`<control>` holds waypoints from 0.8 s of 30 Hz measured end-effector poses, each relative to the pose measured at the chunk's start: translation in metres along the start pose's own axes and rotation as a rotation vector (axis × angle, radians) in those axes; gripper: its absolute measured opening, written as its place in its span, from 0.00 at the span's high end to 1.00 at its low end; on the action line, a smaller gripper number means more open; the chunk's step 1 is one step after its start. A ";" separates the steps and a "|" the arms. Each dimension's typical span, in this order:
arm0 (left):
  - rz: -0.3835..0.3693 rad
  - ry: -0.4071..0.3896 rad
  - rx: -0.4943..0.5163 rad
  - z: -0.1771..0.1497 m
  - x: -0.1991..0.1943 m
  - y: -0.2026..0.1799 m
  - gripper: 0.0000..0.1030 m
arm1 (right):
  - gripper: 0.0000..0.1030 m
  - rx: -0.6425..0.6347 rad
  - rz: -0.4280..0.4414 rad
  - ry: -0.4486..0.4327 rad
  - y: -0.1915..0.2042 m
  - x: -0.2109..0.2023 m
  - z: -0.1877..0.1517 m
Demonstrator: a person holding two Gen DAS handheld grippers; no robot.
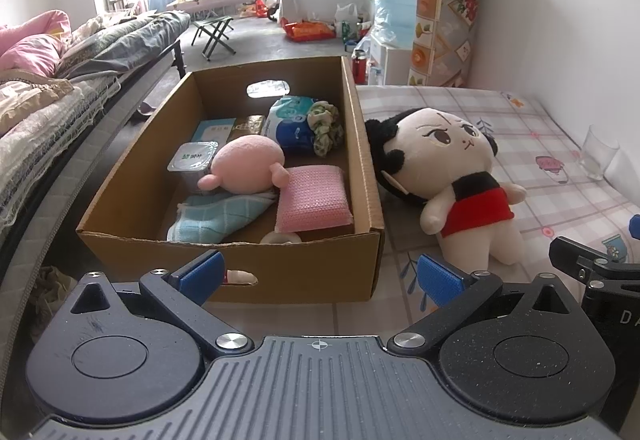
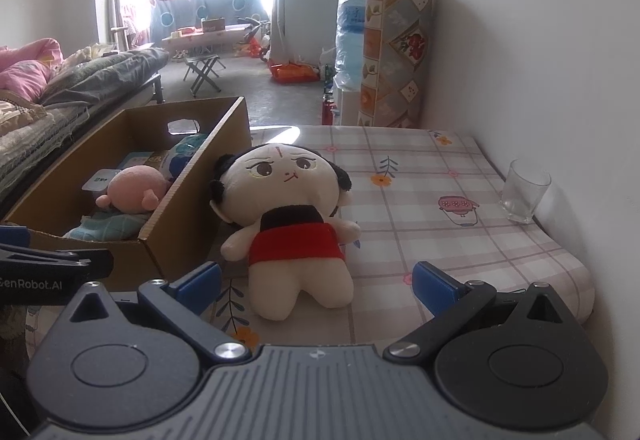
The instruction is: Organize soft objects
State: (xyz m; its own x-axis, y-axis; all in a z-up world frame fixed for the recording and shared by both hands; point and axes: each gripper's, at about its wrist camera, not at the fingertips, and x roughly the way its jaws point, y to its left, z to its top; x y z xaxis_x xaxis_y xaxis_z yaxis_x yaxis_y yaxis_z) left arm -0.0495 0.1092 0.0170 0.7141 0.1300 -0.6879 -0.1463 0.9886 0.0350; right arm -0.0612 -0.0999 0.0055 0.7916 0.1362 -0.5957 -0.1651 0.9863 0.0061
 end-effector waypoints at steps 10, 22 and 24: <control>0.000 0.000 0.000 0.000 0.000 0.000 0.00 | 0.00 -0.009 0.011 0.012 0.004 0.001 0.000; -0.001 0.001 0.001 0.000 0.000 0.000 0.00 | 0.00 -0.011 0.012 0.013 0.004 0.002 0.000; 0.000 0.000 0.001 0.000 0.000 0.000 0.00 | 0.00 -0.010 0.012 0.013 0.004 0.002 0.000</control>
State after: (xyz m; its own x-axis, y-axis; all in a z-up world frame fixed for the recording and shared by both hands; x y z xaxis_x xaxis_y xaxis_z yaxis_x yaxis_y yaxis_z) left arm -0.0496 0.1091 0.0169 0.7140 0.1298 -0.6880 -0.1451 0.9888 0.0360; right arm -0.0607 -0.0955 0.0042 0.7815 0.1470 -0.6063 -0.1810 0.9835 0.0052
